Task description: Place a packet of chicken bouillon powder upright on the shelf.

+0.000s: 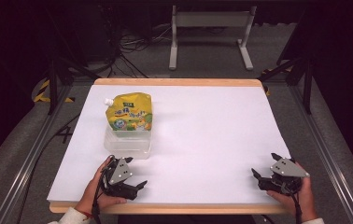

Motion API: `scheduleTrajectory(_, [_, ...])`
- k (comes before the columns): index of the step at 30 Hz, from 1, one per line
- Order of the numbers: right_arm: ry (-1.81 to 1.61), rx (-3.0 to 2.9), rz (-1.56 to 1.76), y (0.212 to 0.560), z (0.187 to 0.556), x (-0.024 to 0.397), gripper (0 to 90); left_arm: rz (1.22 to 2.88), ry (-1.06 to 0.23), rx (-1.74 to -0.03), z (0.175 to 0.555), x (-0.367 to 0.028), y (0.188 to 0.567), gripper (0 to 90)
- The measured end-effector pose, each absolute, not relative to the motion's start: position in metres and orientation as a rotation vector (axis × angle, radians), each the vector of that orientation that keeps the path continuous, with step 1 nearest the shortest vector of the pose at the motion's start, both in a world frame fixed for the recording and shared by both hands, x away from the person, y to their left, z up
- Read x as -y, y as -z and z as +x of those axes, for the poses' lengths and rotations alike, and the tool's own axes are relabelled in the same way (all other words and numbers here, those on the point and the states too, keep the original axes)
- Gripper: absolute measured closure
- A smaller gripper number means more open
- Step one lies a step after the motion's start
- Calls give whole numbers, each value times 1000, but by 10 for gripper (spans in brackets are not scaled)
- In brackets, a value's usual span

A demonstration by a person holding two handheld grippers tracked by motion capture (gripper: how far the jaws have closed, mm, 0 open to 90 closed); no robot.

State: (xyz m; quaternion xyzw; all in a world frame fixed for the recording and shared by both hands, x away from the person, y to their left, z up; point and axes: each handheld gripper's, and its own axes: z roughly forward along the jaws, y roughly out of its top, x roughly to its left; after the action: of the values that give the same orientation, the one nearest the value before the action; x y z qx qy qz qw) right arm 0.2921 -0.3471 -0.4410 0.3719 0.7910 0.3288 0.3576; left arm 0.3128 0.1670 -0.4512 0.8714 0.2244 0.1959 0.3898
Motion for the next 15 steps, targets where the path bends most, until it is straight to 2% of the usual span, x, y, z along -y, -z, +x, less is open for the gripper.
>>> scheduleTrajectory(15, [-844, -2040, 967, 443, 291, 349, 128, 2222, -489, -545, 315, -164, 451, 83])
